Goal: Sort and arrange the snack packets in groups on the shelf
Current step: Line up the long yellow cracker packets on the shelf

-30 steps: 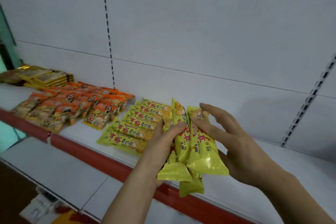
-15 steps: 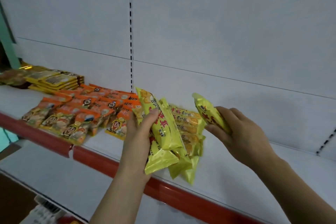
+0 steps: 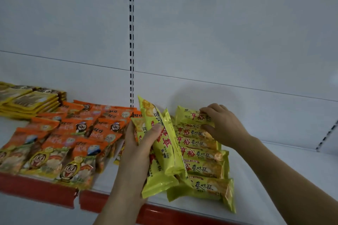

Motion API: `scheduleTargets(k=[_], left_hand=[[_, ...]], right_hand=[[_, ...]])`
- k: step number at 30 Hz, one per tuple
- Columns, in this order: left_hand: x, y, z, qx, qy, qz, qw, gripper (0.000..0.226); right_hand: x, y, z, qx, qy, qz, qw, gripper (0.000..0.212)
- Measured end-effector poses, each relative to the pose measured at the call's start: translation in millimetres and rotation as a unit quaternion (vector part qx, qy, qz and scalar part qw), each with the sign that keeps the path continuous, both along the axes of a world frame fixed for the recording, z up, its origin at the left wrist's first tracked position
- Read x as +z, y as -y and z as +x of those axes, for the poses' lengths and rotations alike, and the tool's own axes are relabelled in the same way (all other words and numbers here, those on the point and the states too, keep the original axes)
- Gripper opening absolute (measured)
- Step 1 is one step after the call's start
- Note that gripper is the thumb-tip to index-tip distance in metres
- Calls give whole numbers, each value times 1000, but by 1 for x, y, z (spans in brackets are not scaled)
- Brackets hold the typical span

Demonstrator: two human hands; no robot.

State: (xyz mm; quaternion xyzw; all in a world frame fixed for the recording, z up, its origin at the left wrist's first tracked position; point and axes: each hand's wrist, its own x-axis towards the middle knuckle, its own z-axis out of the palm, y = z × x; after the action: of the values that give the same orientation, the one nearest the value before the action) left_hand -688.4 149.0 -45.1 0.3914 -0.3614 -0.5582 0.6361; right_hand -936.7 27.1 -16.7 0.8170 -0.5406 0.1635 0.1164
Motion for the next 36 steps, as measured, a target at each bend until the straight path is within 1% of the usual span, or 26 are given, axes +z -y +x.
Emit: scheduleTargets(k=[3, 6, 10, 11, 12, 13, 14, 15, 16, 17, 18, 21, 24, 27, 30, 33, 36], left_hand=[[-1, 8, 5, 16, -4, 2, 1000, 100], [3, 9, 8, 28, -11, -3, 1000, 97], [11, 22, 9, 45, 45, -3, 998, 106], [13, 27, 9, 38, 52, 1, 998, 103], [8, 26, 13, -2, 59, -28, 998, 94], [5, 23, 15, -37, 59, -34, 997, 80], [5, 22, 11, -43, 62, -34, 997, 74], [6, 24, 8, -32, 49, -23, 998, 81], [12, 26, 1, -2, 29, 4, 1000, 94], [14, 23, -2, 8, 0, 23, 1000, 100], [16, 18, -3, 17, -14, 18, 1000, 103], [17, 19, -11, 11, -32, 5, 999, 99], [20, 20, -15, 21, -33, 18, 999, 105], [19, 21, -16, 19, -38, 24, 999, 105], [20, 22, -18, 22, -28, 31, 999, 111], [18, 24, -18, 27, -24, 31, 999, 119], [19, 25, -21, 25, -33, 30, 999, 117]], right_hand=[[-2, 16, 7, 3, -19, -6, 1000, 51], [-9, 26, 13, 16, -20, -15, 1000, 51], [-19, 35, 18, 35, -33, -29, 998, 45], [-20, 36, 17, 34, -35, -32, 998, 43], [-21, 37, 16, 28, -35, -35, 998, 42], [-21, 37, 14, 21, -30, -37, 999, 42], [-21, 37, 12, 14, -24, -35, 999, 43], [-22, 37, 11, 9, -18, -32, 999, 45], [-23, 37, 10, 7, -15, -28, 999, 46], [-23, 37, 10, 5, -15, -26, 1000, 47], [-24, 37, 10, 7, -17, -28, 999, 46], [-23, 36, 13, 14, -31, -28, 999, 44], [-21, 32, 13, 32, -18, -10, 999, 45], [-22, 30, 9, 40, -2, 3, 999, 42], [-24, 31, 4, 34, 12, -8, 999, 38], [-21, 31, 6, 23, 3, -2, 1000, 41], [-17, 25, 8, 12, 15, 7, 1000, 45]])
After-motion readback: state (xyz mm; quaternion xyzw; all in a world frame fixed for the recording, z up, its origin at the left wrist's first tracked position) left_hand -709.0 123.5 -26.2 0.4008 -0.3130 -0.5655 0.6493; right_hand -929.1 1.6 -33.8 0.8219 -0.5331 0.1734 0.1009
